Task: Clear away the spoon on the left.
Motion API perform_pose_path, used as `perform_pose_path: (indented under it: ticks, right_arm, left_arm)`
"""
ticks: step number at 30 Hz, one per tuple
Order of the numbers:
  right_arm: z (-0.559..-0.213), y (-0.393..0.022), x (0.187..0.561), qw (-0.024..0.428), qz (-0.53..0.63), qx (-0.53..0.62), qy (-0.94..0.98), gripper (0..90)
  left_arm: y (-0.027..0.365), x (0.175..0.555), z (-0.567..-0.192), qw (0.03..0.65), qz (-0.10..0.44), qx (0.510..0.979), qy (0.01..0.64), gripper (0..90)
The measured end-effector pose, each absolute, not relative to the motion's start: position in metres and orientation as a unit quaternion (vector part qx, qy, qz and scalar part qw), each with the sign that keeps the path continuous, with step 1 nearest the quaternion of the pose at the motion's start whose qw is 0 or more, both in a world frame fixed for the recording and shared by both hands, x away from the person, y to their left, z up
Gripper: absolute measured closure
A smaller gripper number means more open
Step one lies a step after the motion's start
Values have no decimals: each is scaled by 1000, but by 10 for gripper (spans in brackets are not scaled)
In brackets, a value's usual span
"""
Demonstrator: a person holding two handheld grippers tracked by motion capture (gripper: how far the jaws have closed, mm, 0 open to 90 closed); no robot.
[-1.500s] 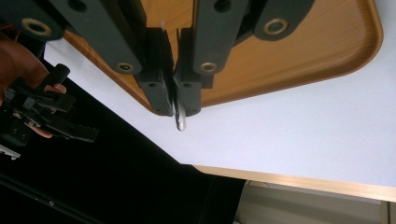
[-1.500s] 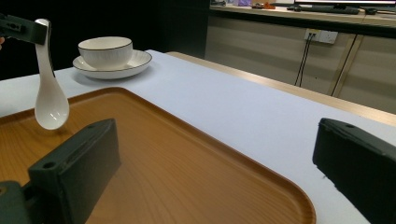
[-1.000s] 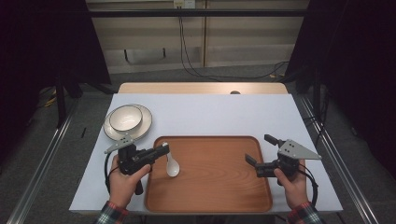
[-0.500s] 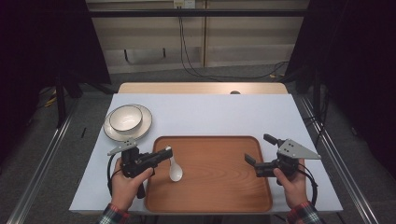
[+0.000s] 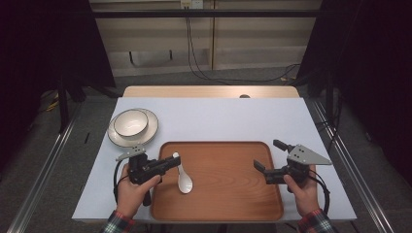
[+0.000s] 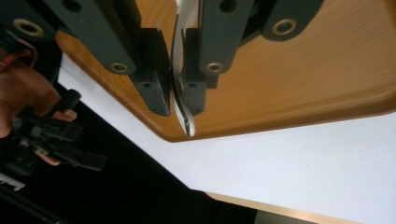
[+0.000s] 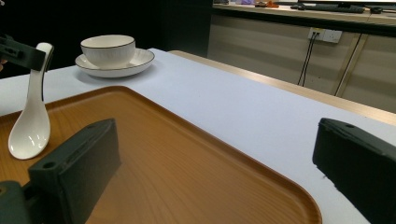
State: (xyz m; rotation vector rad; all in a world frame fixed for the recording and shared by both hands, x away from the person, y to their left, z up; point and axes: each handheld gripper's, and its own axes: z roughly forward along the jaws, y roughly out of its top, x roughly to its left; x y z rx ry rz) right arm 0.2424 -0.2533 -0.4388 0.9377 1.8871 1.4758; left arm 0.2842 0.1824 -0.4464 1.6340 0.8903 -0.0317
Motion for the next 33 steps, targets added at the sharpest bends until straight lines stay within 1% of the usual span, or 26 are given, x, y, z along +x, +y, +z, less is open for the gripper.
perform_pose_path:
  ticks: [11,33]
  right_arm:
    - [-440,-252,243,276,552,348,706,3]
    - [-442,-249,241,274,543,337,718,3]
  left_arm:
    - [183,289,-452,581,7,717,386,771]
    - [177,296,-457,569,22,726,386,746]
